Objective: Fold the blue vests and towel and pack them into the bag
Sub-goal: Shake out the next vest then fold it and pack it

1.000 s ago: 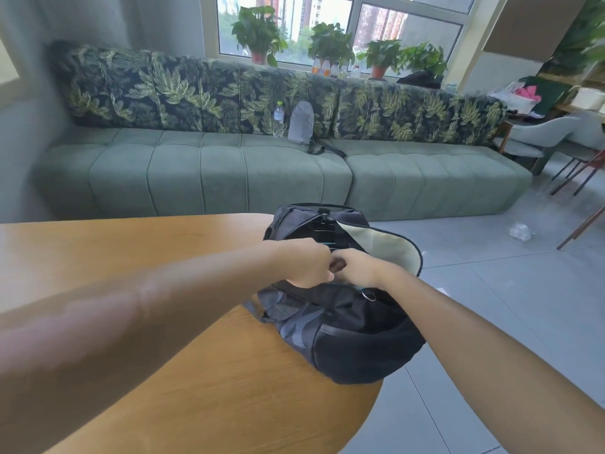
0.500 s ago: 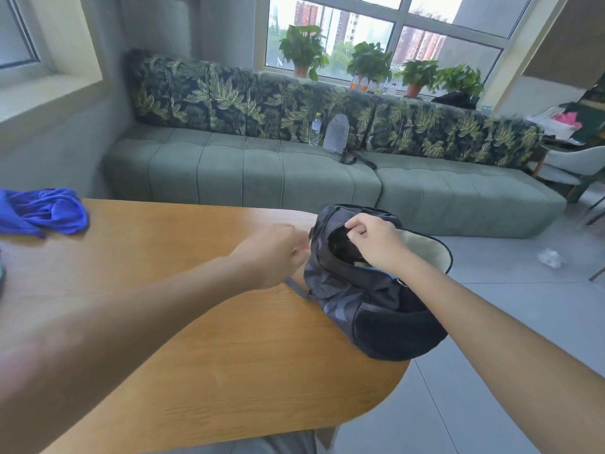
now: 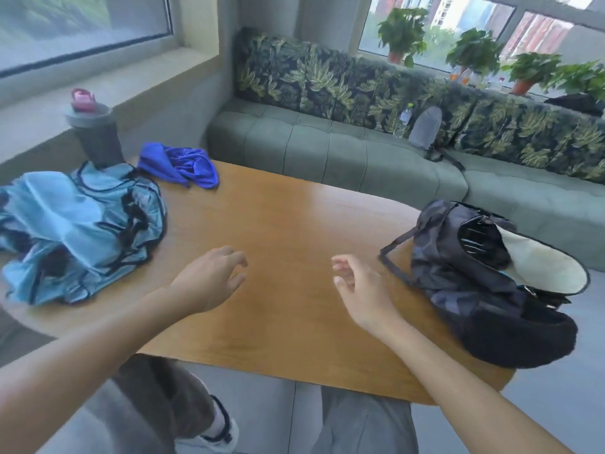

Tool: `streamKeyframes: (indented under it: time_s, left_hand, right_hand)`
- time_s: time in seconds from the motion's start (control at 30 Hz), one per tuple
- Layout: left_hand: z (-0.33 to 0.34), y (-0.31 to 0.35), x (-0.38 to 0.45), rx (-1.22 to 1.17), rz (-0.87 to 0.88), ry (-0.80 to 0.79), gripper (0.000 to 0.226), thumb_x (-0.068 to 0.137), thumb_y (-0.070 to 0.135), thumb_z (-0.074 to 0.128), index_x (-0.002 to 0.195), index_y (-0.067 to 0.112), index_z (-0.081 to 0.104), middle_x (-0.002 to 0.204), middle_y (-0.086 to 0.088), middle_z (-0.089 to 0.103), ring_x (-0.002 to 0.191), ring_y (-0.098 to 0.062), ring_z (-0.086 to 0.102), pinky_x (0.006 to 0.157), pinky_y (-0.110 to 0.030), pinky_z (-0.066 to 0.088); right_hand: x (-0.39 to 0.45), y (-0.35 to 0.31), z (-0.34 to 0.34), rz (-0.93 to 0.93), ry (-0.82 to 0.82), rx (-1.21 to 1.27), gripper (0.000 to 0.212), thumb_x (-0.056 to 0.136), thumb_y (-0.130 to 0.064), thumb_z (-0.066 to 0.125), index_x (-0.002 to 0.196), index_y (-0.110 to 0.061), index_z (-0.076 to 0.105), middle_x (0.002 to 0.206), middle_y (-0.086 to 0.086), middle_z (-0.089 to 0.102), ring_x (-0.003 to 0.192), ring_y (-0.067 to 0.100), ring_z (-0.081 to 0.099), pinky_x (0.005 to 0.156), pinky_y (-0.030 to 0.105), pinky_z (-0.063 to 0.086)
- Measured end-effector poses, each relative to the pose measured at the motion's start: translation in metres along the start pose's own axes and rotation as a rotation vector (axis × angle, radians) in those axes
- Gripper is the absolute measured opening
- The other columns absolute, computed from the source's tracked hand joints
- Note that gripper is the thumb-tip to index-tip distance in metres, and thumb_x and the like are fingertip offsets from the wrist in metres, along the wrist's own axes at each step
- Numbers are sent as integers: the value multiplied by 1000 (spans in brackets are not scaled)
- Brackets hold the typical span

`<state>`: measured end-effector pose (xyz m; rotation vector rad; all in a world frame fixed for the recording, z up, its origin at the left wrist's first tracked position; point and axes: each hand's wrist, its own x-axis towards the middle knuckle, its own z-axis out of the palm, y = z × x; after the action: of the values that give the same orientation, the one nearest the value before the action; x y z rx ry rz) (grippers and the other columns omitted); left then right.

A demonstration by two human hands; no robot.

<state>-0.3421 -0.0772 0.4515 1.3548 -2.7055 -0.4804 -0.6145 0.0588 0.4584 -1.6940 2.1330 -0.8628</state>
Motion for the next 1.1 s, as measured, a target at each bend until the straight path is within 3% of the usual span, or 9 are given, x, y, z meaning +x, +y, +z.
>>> streamKeyframes:
  time_s: [0.17, 0.3, 0.5, 0.67, 0.83, 0.97, 1.1]
  left_hand:
    - [20, -93, -32, 68, -54, 54, 49, 100, 46, 55, 143, 24, 50, 146, -1, 50, 127, -24, 55, 104, -40, 47]
    - [37, -136, -45, 72, -77, 106, 60, 101, 58, 42, 153, 27, 42, 161, 4, 37, 145, -19, 38, 118, -39, 35]
    - [55, -148, -49, -50, -75, 217, 51, 106, 50, 38, 154, 32, 42, 164, 12, 30, 152, -11, 23, 123, -33, 20]
    - [59, -151, -49, -102, -57, 282, 46, 105, 39, 47, 150, 28, 51, 160, 7, 41, 149, -14, 31, 122, -33, 23]
    - [65, -152, -48, -102, -46, 335, 42, 103, 35, 51, 143, 24, 58, 151, 4, 51, 143, -16, 39, 120, -36, 31]
    - [68, -154, -46, -98, -37, 346, 44, 104, 35, 49, 146, 24, 56, 154, 5, 48, 145, -13, 35, 121, -32, 27]
    - [71, -156, -45, -94, -38, 356, 45, 104, 37, 47, 148, 26, 52, 158, 7, 43, 148, -11, 32, 123, -30, 23]
  right_hand:
    - [10, -30, 59, 34, -165, 26, 31, 100, -13, 57, 129, -24, 57, 118, -7, 60, 108, 11, 59, 97, 35, 51]
    - [29, -58, 91, -6, -225, 34, 32, 98, -13, 59, 128, -24, 57, 117, -7, 61, 101, 7, 61, 95, 36, 51]
    - [82, -121, 139, -128, -329, 13, 31, 101, -20, 56, 130, -28, 54, 122, -9, 59, 101, 7, 59, 87, 27, 46]
    - [126, -187, 192, -273, -382, 20, 28, 99, -34, 59, 126, -27, 58, 120, -9, 59, 103, 8, 59, 94, 33, 49]
    - [156, -243, 237, -380, -437, 65, 45, 89, -53, 70, 125, -26, 61, 117, -8, 57, 112, 9, 52, 93, 31, 45]
    - [173, -256, 261, -448, -370, -12, 25, 89, -42, 74, 102, -20, 71, 105, -5, 55, 111, 13, 44, 93, 31, 42]
    - [188, -259, 252, -350, -146, 207, 14, 94, -32, 68, 91, -18, 70, 96, -4, 60, 96, 15, 53, 82, 28, 41]
